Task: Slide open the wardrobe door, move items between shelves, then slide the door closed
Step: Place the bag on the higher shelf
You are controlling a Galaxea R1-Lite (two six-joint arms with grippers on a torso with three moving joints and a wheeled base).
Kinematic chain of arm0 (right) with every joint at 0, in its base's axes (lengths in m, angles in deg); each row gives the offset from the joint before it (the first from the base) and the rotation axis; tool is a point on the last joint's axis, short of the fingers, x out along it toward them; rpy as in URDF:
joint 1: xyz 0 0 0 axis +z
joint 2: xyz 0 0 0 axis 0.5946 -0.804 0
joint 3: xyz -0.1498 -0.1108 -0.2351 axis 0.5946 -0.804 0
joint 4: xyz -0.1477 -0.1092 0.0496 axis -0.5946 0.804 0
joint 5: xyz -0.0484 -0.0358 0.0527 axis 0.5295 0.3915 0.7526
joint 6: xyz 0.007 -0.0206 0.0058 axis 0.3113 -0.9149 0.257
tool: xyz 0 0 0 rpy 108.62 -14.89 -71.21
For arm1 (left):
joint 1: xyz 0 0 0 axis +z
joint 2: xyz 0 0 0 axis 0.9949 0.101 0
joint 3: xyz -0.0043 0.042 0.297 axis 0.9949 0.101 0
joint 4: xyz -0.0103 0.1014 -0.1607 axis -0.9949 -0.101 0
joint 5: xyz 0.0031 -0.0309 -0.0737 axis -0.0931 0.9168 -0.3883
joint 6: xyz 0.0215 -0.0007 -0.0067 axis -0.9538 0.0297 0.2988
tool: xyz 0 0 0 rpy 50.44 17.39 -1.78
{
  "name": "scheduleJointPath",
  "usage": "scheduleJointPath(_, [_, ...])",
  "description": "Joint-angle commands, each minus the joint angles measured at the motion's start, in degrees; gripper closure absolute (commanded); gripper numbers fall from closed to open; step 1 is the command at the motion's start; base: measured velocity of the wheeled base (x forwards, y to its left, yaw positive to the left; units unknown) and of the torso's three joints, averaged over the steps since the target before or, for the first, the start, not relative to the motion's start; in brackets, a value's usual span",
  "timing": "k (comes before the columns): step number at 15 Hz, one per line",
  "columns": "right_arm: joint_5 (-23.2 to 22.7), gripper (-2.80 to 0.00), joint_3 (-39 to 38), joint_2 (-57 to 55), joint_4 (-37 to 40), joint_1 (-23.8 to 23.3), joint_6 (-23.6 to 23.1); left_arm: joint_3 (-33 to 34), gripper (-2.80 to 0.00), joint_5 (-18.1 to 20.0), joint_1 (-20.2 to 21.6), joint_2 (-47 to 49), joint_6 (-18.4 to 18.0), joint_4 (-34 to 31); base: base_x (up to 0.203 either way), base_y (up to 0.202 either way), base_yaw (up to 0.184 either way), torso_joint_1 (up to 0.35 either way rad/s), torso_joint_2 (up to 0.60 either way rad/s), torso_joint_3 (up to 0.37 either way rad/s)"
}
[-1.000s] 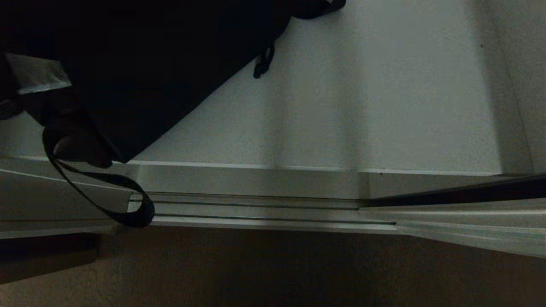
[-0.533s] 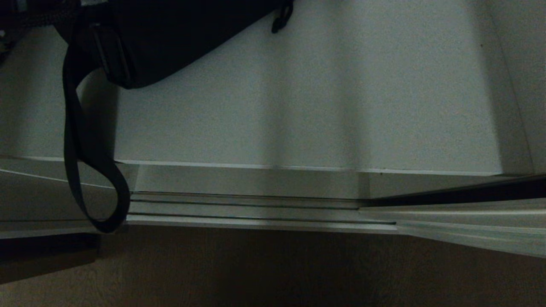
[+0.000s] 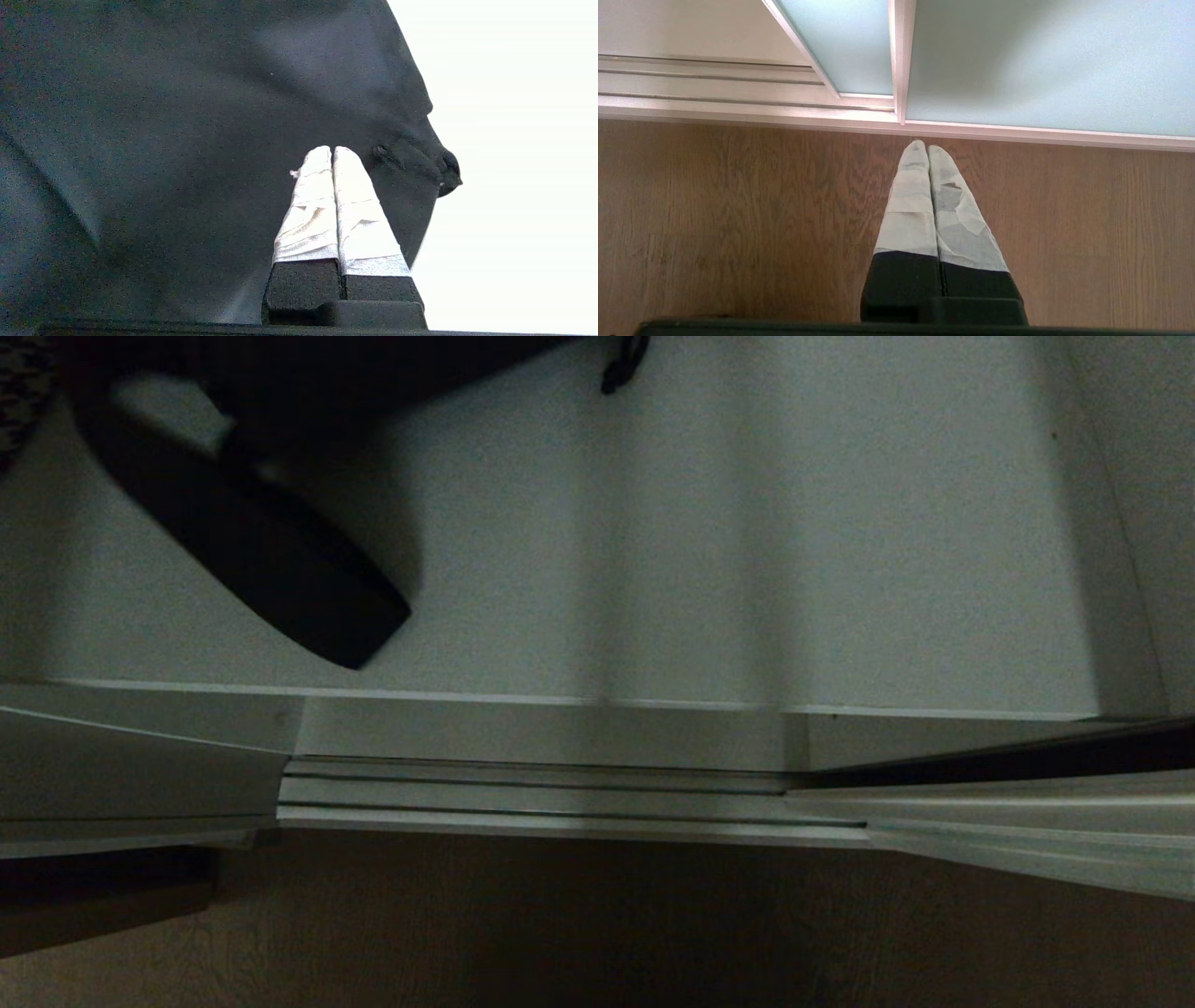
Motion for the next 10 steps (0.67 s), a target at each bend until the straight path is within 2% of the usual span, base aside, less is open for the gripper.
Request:
scheduleJointPath(1, [0.0,0.0,0.06,0.02,-0.04,0.0,-0.02,-0.36,0.0,-0.33,-0.36,-1.33,-0.2,-1.35,0.0,0.0,0.0,0.0,0.0,0.0])
scheduleJointPath(4, [0.0,0.0,0.03,0.02,-0.04,0.0,0.02,0.85,0.0,-5.24,-0.36,-2.27,-1.1,-1.56,0.0,0.0,0.0,0.0,0.0,0.0])
scheduleJointPath(6, [0.0,0.0,0.06,0.02,-0.04,0.0,-0.02,0.55,0.0,-4.79,-0.44,-3.85,-3.08,-3.91,0.0,0.0,0.0,0.0,0.0,0.0])
scheduleJointPath(8, [0.0,0.0,0.06,0.02,-0.04,0.0,-0.02,0.02,0.0,-4.08,-0.67,-5.48,-5.04,-10.83,0.0,0.0,0.0,0.0,0.0,0.0])
scheduleJointPath(10, [0.0,0.0,-0.02,0.02,-0.04,0.0,-0.02,0.58,0.0,-3.31,-1.07,-6.99,-4.98,-20.9,0.0,0.0,0.0,0.0,0.0,0.0])
